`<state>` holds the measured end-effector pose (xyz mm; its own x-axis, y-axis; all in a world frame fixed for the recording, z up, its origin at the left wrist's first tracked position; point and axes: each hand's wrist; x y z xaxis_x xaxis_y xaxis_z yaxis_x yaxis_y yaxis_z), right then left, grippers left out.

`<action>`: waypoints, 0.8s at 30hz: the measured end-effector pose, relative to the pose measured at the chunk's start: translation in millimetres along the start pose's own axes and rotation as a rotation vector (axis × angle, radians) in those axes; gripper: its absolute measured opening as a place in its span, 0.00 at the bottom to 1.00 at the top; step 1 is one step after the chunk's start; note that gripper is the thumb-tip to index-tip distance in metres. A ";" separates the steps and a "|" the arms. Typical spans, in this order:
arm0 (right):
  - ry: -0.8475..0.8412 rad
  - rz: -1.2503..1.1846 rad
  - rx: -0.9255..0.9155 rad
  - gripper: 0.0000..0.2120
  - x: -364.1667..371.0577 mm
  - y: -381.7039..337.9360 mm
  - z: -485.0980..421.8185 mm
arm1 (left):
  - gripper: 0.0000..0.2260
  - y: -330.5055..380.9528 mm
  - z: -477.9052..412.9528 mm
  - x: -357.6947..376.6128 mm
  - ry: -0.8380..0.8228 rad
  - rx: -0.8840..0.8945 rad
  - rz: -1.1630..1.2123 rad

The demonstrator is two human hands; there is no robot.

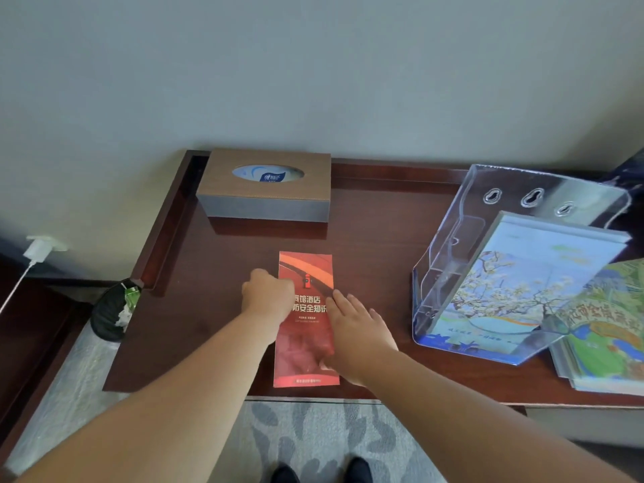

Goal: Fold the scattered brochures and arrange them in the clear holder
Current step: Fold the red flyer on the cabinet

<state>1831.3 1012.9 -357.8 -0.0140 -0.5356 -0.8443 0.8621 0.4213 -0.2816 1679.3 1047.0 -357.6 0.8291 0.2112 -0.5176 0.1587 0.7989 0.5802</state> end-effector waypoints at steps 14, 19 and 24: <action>0.498 -0.691 0.237 0.35 -43.7 12.3 51.7 | 0.12 24.6 59.1 -31.2 -0.264 0.405 0.146; 0.762 -0.790 0.219 0.05 -85.6 42.4 93.3 | 0.09 57.9 124.0 -20.4 -0.371 0.565 0.218; 0.880 -0.805 0.163 0.09 -112.9 83.1 148.1 | 0.07 83.9 180.8 14.8 -0.327 0.681 0.223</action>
<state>1979.5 1000.0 -218.4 -0.8636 0.1076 -0.4926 0.5005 0.0640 -0.8634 1801.8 1015.3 -202.9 0.9790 0.0650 -0.1932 0.1755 0.2138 0.9610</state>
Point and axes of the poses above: each hand's wrist, its own z-axis away from the middle knuckle, its own x-axis out of the palm, y = z × x, and after that the axes turned 9 degrees about -x, right-handed
